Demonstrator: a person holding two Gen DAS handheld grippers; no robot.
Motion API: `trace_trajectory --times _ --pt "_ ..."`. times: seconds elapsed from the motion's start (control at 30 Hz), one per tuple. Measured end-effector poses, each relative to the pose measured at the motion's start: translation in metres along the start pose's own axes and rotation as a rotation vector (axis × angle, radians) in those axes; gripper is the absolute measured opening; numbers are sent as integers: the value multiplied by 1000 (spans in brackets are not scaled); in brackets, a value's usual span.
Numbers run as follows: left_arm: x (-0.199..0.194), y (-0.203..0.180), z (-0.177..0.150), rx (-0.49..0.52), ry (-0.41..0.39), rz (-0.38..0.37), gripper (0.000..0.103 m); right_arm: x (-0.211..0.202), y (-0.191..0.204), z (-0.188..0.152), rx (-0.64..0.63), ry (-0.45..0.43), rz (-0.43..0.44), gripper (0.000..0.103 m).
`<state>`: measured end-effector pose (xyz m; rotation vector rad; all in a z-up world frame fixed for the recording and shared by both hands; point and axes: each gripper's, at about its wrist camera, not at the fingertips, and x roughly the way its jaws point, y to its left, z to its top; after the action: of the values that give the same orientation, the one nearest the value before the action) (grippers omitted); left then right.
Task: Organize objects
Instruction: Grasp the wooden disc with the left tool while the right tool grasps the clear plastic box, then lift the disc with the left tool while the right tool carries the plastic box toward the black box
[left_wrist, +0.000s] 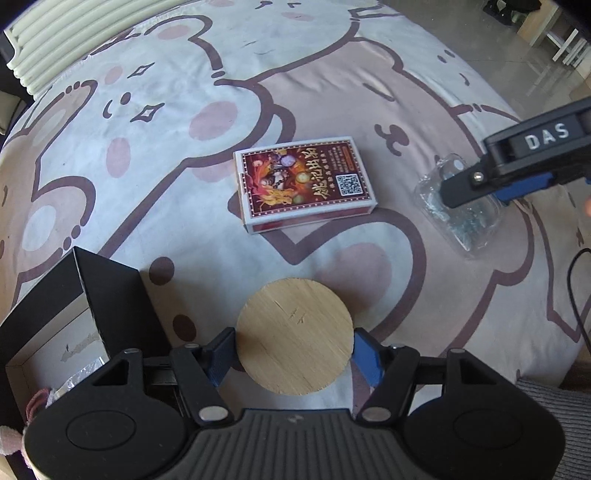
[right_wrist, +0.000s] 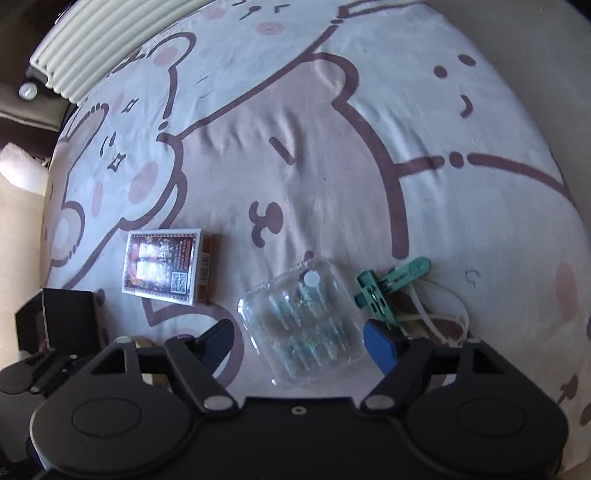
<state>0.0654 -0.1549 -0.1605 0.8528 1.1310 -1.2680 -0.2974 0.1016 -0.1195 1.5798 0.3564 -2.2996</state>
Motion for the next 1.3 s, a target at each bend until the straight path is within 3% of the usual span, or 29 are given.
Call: trace_trajectory --times 0.2,0.57,1.0,1.1,1.3 --pt "4 -7 -7 26 14 13 68 6 17 -6 -98 72 24 83" --pt "7 -21 -10 74 18 70 68 20 34 -4 -155 71 -96 81" --pt "10 -13 -5 40 22 51 70 34 41 3 -105 93 -209 82" --pt "9 -10 -2 14 18 41 68 31 42 2 -119 88 -225 74" --pt "1 -11 5 -8 -14 57 68 18 35 1 -150 71 -235 73"
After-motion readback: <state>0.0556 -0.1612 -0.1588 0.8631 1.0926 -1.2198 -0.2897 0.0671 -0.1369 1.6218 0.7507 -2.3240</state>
